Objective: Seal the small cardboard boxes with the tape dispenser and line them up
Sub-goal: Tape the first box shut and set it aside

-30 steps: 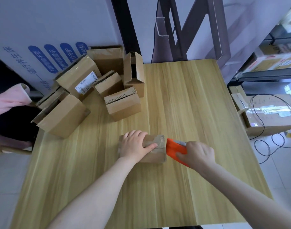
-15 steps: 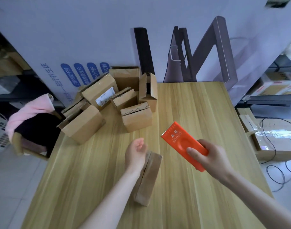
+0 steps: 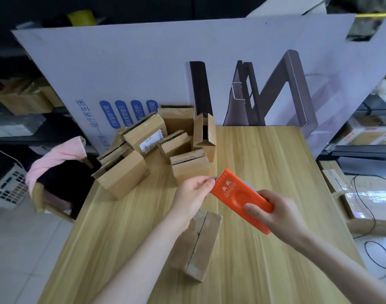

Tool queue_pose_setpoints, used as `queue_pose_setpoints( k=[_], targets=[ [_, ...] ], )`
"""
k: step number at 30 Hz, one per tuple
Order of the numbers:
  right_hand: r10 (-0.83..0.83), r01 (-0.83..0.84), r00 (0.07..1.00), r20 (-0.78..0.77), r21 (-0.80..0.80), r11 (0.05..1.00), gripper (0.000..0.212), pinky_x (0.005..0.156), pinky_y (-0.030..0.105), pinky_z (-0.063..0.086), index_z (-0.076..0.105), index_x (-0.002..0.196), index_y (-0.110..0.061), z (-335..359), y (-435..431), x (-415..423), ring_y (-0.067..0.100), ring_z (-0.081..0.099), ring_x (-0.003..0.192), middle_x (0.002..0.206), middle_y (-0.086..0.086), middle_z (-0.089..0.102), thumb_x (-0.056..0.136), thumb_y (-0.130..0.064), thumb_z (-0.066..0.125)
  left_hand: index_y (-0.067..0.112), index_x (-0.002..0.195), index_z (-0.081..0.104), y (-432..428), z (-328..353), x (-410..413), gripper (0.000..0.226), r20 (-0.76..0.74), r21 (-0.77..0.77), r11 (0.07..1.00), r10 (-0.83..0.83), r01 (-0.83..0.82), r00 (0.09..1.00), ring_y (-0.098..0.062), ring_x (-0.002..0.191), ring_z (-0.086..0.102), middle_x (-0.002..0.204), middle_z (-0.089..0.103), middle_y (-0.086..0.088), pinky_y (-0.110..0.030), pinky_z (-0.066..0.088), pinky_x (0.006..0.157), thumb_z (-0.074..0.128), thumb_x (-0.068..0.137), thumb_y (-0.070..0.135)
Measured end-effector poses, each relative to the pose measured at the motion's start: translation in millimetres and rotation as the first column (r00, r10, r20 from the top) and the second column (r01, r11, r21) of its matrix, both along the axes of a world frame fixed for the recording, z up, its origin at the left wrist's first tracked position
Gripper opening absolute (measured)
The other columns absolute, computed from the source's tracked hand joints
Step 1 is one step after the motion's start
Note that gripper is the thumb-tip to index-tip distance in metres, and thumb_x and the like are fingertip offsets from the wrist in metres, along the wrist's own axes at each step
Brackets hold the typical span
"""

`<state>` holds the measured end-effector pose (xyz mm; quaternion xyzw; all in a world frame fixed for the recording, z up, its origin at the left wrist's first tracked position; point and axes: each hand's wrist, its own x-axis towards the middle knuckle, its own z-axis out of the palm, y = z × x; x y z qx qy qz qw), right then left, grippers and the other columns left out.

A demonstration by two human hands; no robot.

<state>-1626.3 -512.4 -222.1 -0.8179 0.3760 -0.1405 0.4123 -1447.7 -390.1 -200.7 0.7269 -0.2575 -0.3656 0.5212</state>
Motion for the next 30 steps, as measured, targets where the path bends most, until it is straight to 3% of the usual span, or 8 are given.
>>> queue_pose_setpoints(
  k=[7, 8, 11, 13, 17, 21, 26, 30],
  targets=[
    [-0.015, 0.015, 0.999, -0.029, -0.014, 1.000, 0.038, 0.056, 0.039, 0.050, 0.065, 0.077, -0.021, 8, 3, 3, 0.011, 0.059, 0.057, 0.063, -0.003, 0.063, 0.070, -0.058, 0.067, 0.027, 0.102, 0.074, 2, -3, -1, 0.019, 0.296, -0.037, 0.999, 0.048, -0.038, 0.954, 0.004, 0.089, 0.065, 0.090, 0.073, 0.018, -0.024, 0.053, 0.082, 0.057, 0.095, 0.033],
    [-0.011, 0.011, 1.000, -0.029, -0.014, 1.000, 0.037, 0.056, 0.039, 0.050, 0.065, 0.078, -0.021, 10, 3, 3, 0.011, 0.059, 0.057, 0.063, -0.003, 0.063, 0.071, -0.057, 0.068, 0.027, 0.100, 0.074, 2, -2, -1, 0.019, 0.268, -0.042, 0.998, 0.060, -0.051, 0.962, 0.002, 0.089, 0.065, 0.089, 0.073, 0.016, -0.023, 0.052, 0.081, 0.056, 0.096, 0.033],
    [0.003, -0.003, 1.000, -0.009, 0.013, 1.000, 0.029, 0.055, 0.038, 0.050, 0.066, 0.078, -0.023, 13, 5, 2, 0.011, 0.060, 0.057, 0.064, -0.002, 0.065, 0.074, -0.050, 0.073, 0.021, 0.091, 0.073, 1, 6, 0, 0.027, -0.142, -0.012, 0.991, 0.130, -0.134, 0.981, -0.008, 0.088, 0.067, 0.087, 0.075, 0.007, -0.027, 0.051, 0.080, 0.052, 0.097, 0.036],
    [0.023, -0.023, 1.000, 0.006, 0.033, 0.999, 0.024, 0.053, 0.035, 0.048, 0.066, 0.076, -0.027, 15, 6, 3, 0.008, 0.059, 0.055, 0.065, -0.005, 0.065, 0.074, -0.050, 0.072, 0.018, 0.090, 0.073, 0, 5, 6, 0.033, -0.265, 0.024, 0.994, 0.110, -0.107, 0.958, -0.012, 0.085, 0.067, 0.086, 0.075, 0.004, -0.032, 0.051, 0.081, 0.053, 0.095, 0.044],
    [0.047, -0.046, 0.999, -0.006, 0.058, 0.997, 0.025, 0.051, 0.026, 0.045, 0.064, 0.075, -0.031, 17, 9, 4, 0.003, 0.057, 0.054, 0.067, -0.017, 0.064, 0.068, -0.055, 0.066, 0.016, 0.084, 0.069, 1, -1, 13, 0.024, -0.294, 0.031, 0.998, 0.062, -0.056, 0.954, -0.010, 0.075, 0.060, 0.073, 0.069, 0.006, -0.028, 0.047, 0.073, 0.064, 0.088, 0.039],
    [0.048, -0.048, 0.999, -0.009, 0.043, 0.998, 0.044, 0.052, 0.032, 0.047, 0.066, 0.078, -0.024, 18, 11, 6, 0.009, 0.059, 0.056, 0.066, -0.004, 0.065, 0.062, -0.065, 0.061, 0.017, 0.089, 0.075, -1, -4, 15, 0.008, -0.199, 0.053, 0.990, 0.136, -0.128, 0.971, -0.004, 0.069, 0.060, 0.076, 0.073, 0.008, -0.021, 0.043, 0.065, 0.072, 0.084, 0.023],
    [0.066, -0.068, 0.994, -0.091, -0.017, 0.998, 0.023, 0.047, 0.020, 0.040, 0.060, 0.072, -0.030, 23, 12, 13, 0.000, 0.056, 0.055, 0.059, -0.021, 0.060, 0.077, -0.049, 0.072, 0.017, 0.084, 0.076, -3, -1, 22, 0.006, -0.133, 0.081, 0.979, 0.195, -0.185, 0.972, -0.001, 0.065, 0.059, 0.074, 0.073, 0.008, -0.019, 0.039, 0.059, 0.076, 0.080, 0.020],
    [0.059, -0.072, 0.982, -0.178, -0.068, 0.995, 0.022, 0.047, 0.018, 0.039, 0.054, 0.069, -0.037, 34, 17, 25, 0.001, 0.059, 0.056, 0.061, -0.014, 0.061, 0.079, -0.051, 0.068, 0.013, 0.075, 0.072, -9, 0, 31, 0.011, -0.094, 0.118, 0.973, 0.211, -0.200, 0.973, 0.000, 0.057, 0.057, 0.068, 0.069, 0.005, -0.019, 0.043, 0.067, 0.071, 0.083, 0.006]
  ],
)
